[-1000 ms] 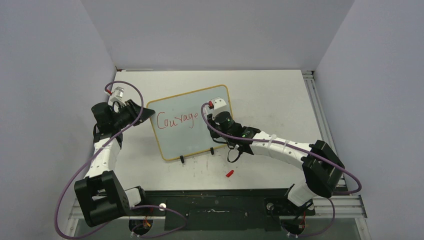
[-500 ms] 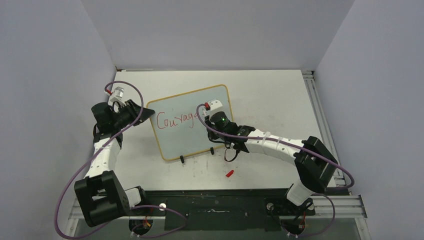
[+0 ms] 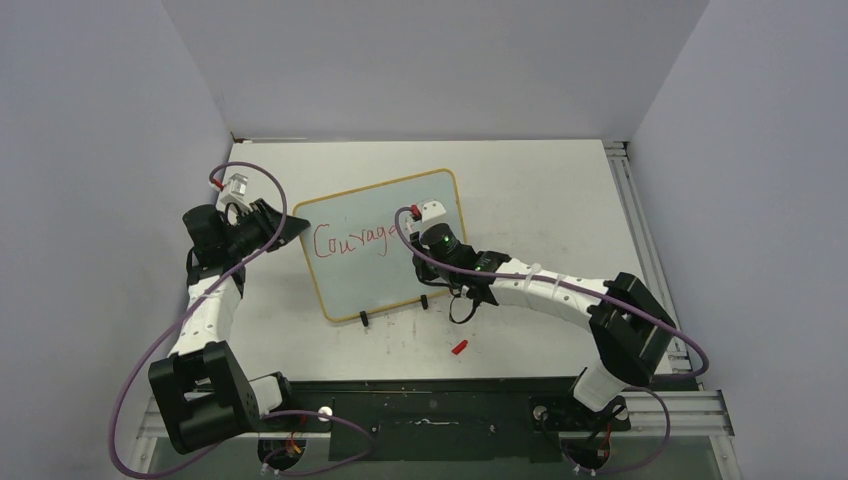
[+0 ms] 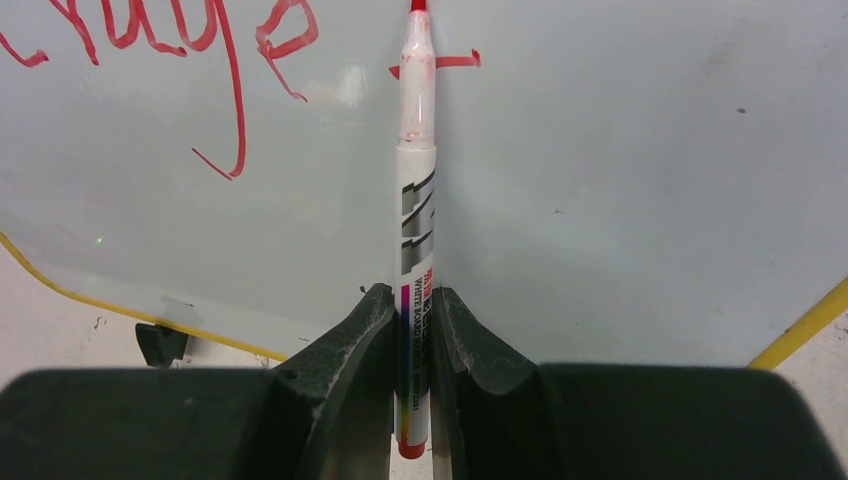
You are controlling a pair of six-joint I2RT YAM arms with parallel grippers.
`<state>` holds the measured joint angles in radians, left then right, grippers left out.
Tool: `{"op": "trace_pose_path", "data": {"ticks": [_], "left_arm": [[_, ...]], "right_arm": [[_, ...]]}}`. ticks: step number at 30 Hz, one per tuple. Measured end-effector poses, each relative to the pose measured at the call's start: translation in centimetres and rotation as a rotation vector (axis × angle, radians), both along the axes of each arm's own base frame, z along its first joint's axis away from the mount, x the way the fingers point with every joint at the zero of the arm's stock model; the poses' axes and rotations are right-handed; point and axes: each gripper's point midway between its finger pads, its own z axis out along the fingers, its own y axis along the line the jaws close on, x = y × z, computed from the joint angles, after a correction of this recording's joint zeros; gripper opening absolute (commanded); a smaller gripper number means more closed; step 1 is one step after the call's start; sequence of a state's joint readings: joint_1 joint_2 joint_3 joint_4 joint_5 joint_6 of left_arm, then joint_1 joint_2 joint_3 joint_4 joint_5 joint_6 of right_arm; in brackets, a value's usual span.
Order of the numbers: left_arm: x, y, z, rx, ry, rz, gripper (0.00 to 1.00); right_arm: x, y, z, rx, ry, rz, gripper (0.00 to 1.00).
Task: Write a sentence on the whiteboard
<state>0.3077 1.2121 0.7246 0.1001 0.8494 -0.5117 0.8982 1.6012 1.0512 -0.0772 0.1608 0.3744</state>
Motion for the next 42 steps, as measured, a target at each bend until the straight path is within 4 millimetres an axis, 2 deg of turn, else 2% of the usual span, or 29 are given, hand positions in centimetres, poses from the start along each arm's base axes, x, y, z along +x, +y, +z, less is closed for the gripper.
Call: {"op": "trace_pose_path", "data": {"ticks": [15, 39, 42], "left_arm": [[0.0, 0.0, 0.0, 0.0, 0.0, 0.0, 0.29], [0.0, 0.0, 0.0, 0.0, 0.0, 0.0, 0.29], [-0.1, 0.0, 0.0, 0.003, 0.001, 0.005, 0.33]], "right_arm": [[-1.7, -1.1, -3.0, -0.027, 0.075, -0.002, 0.05], [-3.1, -1.8, -4.2, -0.067, 0.142, 0.009, 0.05], [-3.2, -1.9, -4.0, -0.069, 0.142, 0.009, 0.05]]}}
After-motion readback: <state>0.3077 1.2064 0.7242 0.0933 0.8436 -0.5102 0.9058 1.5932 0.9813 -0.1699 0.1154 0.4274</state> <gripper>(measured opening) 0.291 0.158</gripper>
